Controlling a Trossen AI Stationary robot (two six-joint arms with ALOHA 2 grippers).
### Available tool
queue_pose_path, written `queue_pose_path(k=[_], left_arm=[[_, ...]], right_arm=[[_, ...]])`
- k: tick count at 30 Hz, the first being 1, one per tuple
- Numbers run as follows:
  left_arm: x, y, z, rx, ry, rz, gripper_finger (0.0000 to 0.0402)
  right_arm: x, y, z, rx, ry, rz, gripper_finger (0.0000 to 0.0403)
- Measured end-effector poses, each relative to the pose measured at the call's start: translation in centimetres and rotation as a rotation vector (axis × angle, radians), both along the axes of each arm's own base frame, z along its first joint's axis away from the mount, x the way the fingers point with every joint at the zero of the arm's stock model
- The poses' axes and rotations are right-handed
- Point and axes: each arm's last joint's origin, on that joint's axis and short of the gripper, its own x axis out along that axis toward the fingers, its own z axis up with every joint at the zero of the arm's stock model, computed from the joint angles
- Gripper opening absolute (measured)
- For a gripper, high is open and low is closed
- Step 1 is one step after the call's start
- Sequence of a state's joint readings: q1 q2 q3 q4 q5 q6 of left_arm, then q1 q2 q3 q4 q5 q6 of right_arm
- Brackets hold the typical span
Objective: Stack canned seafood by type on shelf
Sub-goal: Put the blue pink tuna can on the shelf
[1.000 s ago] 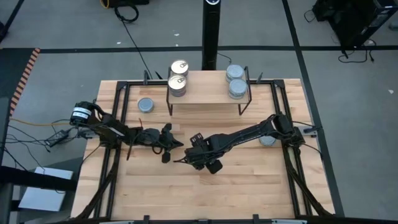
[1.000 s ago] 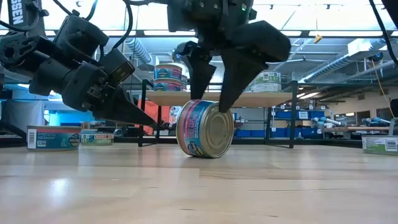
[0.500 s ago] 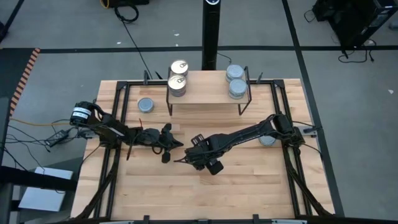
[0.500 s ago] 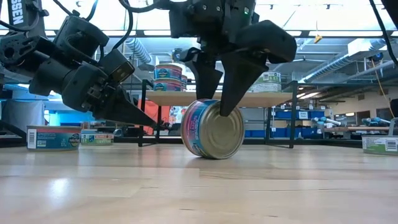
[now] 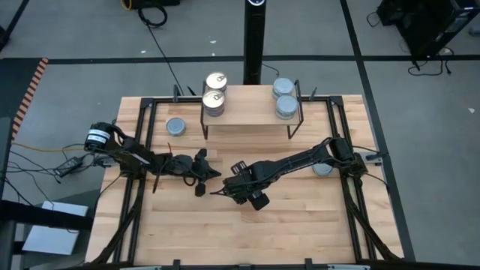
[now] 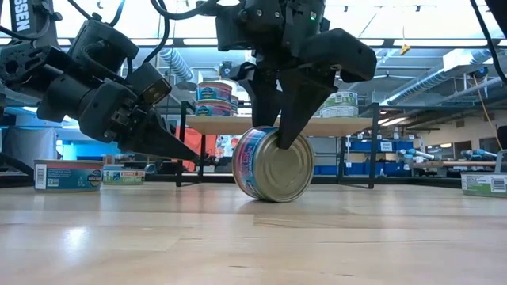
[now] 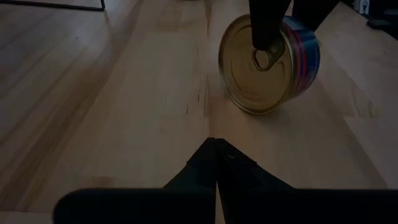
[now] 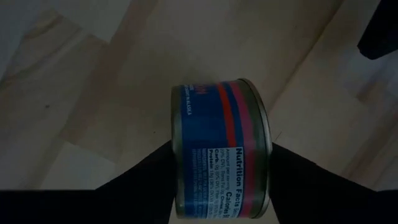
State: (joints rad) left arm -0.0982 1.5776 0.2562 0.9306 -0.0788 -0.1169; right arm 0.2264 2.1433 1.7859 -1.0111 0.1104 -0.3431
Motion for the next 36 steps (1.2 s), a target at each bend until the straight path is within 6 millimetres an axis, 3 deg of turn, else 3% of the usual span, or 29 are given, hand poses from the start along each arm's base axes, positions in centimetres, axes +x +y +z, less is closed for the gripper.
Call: queue_pose_path(k=[36], left_arm=[[-0.01, 0.00, -0.03, 0.008, 0.004, -0.003, 0.0008]], right_arm=[[0.28, 0.07, 0.06, 0.006, -0.030, 0.006, 0.0216]])
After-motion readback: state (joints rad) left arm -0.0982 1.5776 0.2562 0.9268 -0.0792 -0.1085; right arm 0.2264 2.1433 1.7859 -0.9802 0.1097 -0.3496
